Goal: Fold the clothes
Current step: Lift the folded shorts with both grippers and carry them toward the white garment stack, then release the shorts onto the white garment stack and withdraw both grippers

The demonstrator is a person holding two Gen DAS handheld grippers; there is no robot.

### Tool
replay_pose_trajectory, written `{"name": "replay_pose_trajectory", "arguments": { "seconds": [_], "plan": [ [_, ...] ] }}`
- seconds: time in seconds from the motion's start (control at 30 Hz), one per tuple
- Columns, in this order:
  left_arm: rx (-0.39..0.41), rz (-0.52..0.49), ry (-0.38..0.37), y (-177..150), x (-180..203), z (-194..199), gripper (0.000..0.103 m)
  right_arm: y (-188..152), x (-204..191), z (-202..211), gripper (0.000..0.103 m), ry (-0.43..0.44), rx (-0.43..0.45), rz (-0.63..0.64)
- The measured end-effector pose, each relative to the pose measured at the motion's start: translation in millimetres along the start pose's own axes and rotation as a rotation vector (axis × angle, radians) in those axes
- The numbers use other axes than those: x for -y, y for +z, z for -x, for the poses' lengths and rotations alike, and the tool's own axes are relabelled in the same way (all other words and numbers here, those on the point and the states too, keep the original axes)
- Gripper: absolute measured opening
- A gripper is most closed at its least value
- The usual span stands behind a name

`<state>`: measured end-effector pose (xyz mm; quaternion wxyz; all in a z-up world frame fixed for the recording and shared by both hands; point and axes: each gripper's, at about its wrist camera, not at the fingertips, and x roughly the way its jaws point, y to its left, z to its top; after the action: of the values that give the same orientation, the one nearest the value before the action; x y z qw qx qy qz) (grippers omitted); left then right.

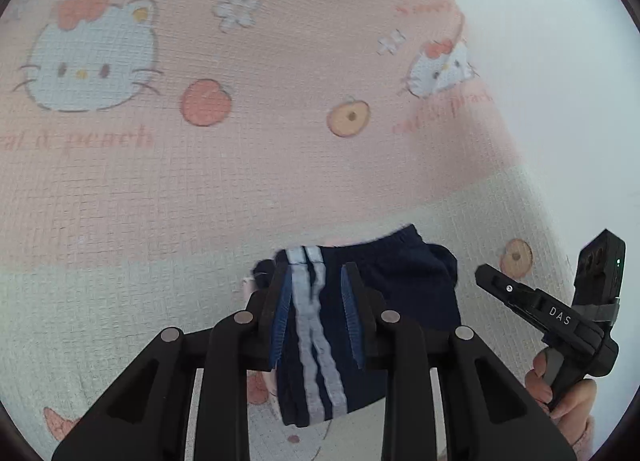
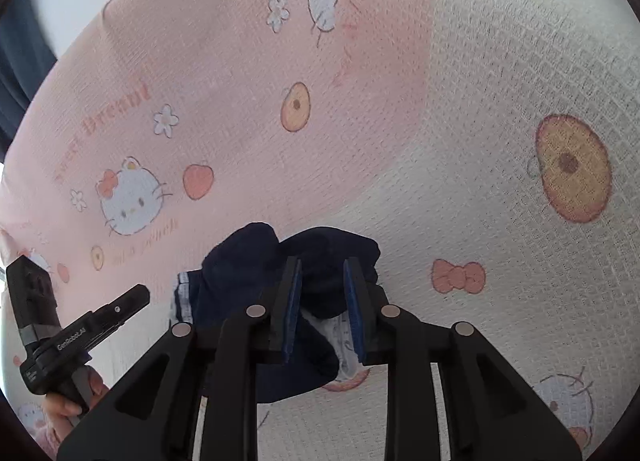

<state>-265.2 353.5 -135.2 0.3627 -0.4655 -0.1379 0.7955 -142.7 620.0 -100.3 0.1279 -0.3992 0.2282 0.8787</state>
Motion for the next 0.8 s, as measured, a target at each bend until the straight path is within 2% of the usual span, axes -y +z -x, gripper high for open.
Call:
{"name": "replay_pose_trajectory", "arguments": {
  "seconds": [0.1,0.17,0.2,0.23,0.27,0.3,0.33,0.4,0.43,0.47,0.53,0.6,0.63,0.67,0.8],
  "plan": [
    [-0.102,-0.097,0.029,-6.0,15.1,-26.7,0.027,-12.2,-18.6,-6.6,0.023,-0.009,-0.040,0.105],
    [-0.145,-0.115,0.082,-10.8,15.1,-40.4,0.028,-20.7,-22.0,-22.6,0.022,-0.093,-0.101,0.148],
    [-0.163,-0.122,0.099,-12.6,12.0,-42.1,0.028,-23.0,-13.8,-30.2,0.023,-0.131,-0.130,0.108],
    [-0.172,-0.125,0.103,-12.5,9.7,-41.7,0.028,-23.6,-2.0,-33.6,0.024,-0.121,-0.153,0.032],
    [-0.164,-0.125,0.109,-11.9,7.5,-36.3,0.028,-23.5,7.1,-33.7,0.024,-0.118,-0.162,-0.028],
    [-0.149,-0.122,0.108,-11.9,5.5,-29.1,0.028,-21.6,8.7,-24.4,0.025,-0.132,-0.131,-0.041],
    [-0.135,-0.111,0.100,-9.2,4.1,-22.3,0.034,-19.7,10.3,-15.0,0.025,-0.146,-0.099,-0.053],
    [-0.114,-0.082,0.079,-5.1,-0.7,-8.7,0.042,-15.4,5.7,4.1,0.033,-0.185,-0.028,-0.028],
    [-0.107,-0.064,0.066,-3.7,-4.2,-1.9,0.042,-13.2,2.7,10.6,0.034,-0.171,-0.015,-0.020],
    [-0.100,-0.047,0.054,-2.3,-7.8,5.0,0.042,-11.5,-0.2,14.6,0.037,-0.137,-0.024,-0.026],
    [-0.083,-0.023,0.075,1.2,-14.2,18.5,0.042,-10.4,-12.7,18.6,0.037,-0.077,-0.058,-0.024],
    [-0.066,0.003,0.102,4.5,-22.4,39.8,0.042,-13.9,-37.8,22.2,0.038,-0.047,-0.082,0.034],
    [-0.062,0.014,0.155,6.8,-27.1,53.4,0.042,-16.7,-53.1,24.8,0.038,-0.044,-0.085,0.071],
    [-0.053,0.024,0.244,9.1,-36.2,67.5,0.042,-19.7,-68.6,26.8,0.039,-0.042,-0.088,0.106],
    [0.007,0.048,0.458,9.6,-70.6,141.5,0.043,-36.6,-132.4,24.0,0.040,-0.014,-0.149,0.176]
  ]
}}
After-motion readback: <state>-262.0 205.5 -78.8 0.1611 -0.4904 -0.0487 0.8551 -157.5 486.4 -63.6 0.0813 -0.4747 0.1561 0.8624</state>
